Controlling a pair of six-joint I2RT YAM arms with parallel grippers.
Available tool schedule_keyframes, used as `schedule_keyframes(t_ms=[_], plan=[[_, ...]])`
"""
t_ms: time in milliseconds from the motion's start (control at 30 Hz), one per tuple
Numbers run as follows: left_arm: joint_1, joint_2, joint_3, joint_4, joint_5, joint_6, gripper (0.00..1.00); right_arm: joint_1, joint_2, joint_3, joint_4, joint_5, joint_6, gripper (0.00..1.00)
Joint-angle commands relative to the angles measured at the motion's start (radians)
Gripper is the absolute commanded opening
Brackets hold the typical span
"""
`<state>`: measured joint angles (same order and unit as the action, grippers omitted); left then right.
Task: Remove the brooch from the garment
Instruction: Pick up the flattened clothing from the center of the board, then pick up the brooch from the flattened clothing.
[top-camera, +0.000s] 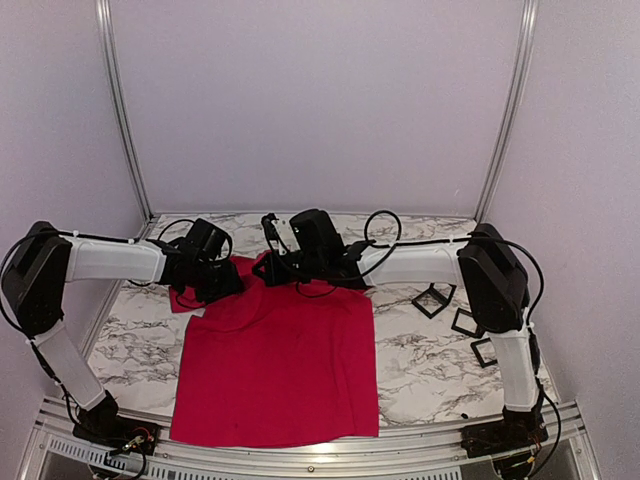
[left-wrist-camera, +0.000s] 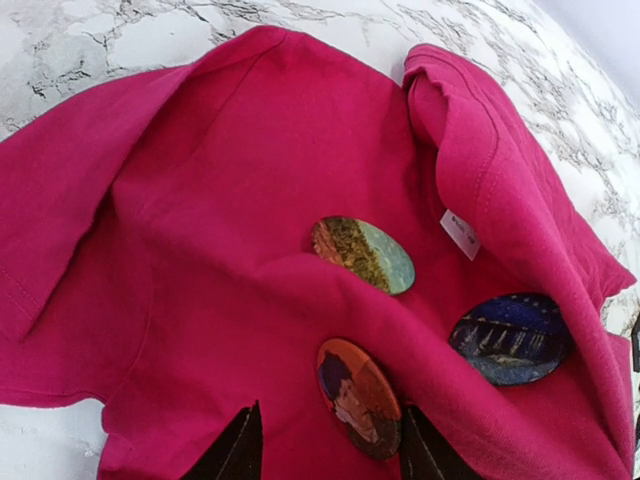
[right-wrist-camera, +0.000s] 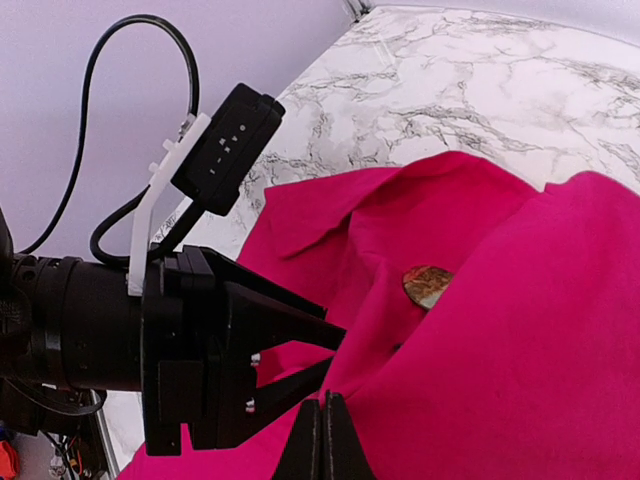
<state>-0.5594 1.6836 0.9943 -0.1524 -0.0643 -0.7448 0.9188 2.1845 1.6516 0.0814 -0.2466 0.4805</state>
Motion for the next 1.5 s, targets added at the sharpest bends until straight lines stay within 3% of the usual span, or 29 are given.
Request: schedule_keyframes(t_ms=[0, 333, 433, 567, 1233, 1467], plan=[[0.0, -0.035, -0.02, -0.012, -0.05, 0.007, 0.44, 0.015, -0.046, -0.016, 0.038, -0.024, 0.012, 0.0], [0.0, -0.029, -0.029, 0.007, -0.03, 0.013, 0.26, 0.026, -0.033, -0.032, 0.032, -0.039, 0.011, 0.0], [0.0, -0.031, -0.03, 0.015, -0.012, 0.018, 0.27, 0.026, -0.019, -0.024, 0.028, -0.039, 0.014, 0.0], [-0.011, -0.038, -0.036, 0.02, -0.003, 0.036, 0.37, 0.026, -0.003, 0.0, 0.015, -0.038, 0.018, 0.0], [-0.063, -0.031, -0.019, -0.014, -0.054, 0.046, 0.39, 0.026, 0.021, 0.031, -0.011, -0.021, 0.009, 0.0], [-0.065, -0.011, -0.008, -0.028, -0.095, 0.044, 0.31, 0.026, 0.023, 0.036, -0.019, -0.023, 0.001, 0.0]])
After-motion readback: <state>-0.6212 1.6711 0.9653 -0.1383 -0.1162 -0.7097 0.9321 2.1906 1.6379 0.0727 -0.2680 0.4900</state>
